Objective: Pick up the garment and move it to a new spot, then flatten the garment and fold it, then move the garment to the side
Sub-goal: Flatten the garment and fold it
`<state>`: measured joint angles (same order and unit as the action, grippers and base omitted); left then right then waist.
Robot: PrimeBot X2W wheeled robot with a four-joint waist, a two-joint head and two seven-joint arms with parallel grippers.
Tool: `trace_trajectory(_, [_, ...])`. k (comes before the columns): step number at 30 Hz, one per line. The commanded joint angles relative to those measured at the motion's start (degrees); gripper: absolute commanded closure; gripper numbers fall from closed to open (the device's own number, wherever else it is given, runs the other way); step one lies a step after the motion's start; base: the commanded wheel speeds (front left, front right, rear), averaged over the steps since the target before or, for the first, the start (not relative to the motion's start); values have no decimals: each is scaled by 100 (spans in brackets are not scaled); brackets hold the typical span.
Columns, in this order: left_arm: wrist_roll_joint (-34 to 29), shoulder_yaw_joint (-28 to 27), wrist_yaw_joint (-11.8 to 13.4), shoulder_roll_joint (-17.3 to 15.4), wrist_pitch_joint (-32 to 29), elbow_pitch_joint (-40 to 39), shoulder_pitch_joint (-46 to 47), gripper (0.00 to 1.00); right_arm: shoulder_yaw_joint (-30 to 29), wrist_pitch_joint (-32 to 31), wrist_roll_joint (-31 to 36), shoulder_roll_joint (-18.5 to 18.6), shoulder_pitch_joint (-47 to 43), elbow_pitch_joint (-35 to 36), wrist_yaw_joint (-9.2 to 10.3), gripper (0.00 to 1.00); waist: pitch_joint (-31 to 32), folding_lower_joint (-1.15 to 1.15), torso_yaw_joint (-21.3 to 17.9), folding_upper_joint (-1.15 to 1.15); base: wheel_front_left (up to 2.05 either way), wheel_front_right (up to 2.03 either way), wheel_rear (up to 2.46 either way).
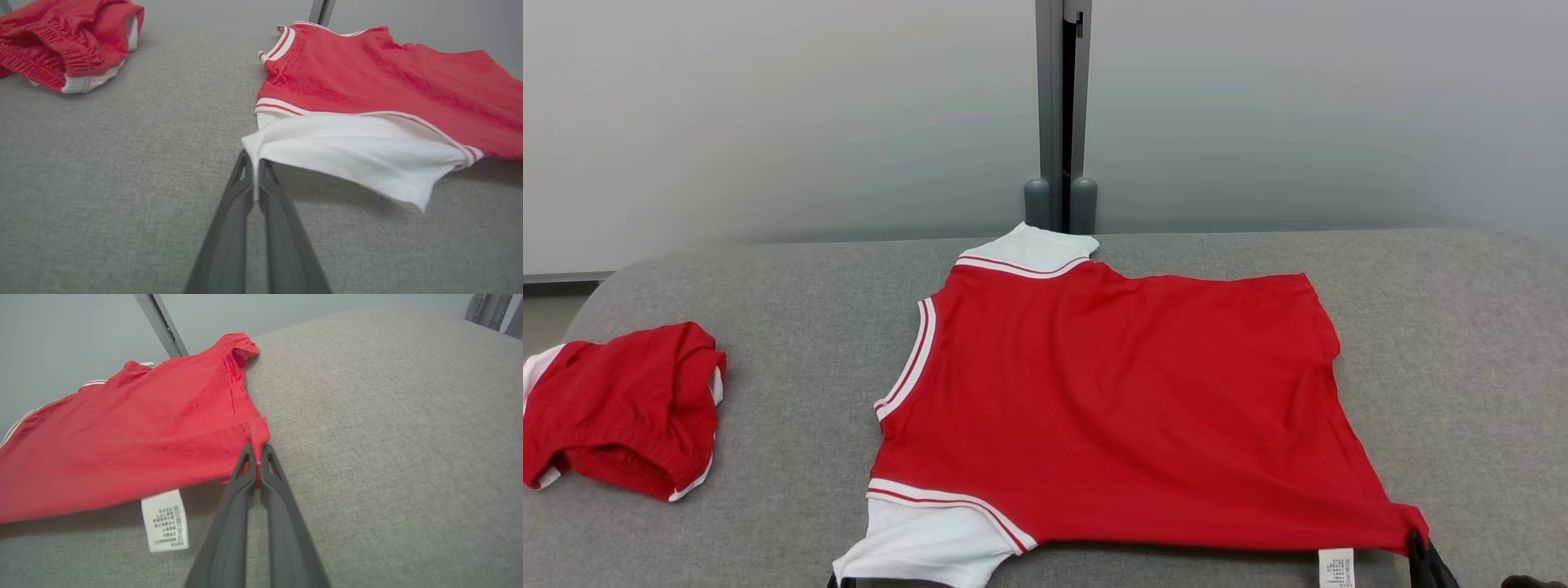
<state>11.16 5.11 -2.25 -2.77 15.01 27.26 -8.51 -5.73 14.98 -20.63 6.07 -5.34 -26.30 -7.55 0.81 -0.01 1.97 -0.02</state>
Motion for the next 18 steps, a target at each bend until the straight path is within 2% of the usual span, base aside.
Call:
trace_trajectory(1, [-13,51,-11,-21,24,-113,99,100,-32,29,-7,36,82,57,12,100,-27,1,-6,2,0,0,0])
trace_trajectory(9, [-128,268,3,-21,24,-460,860,100,-143,29,80,-38,783,42,10,100,-335,1,17,2,0,0,0])
trace_trajectory(18, [-475,262,-54,-85,24,-324,1942,100,-152,25,338,-35,1786,-331,7,100,-847,1,-27,2,0,0,0])
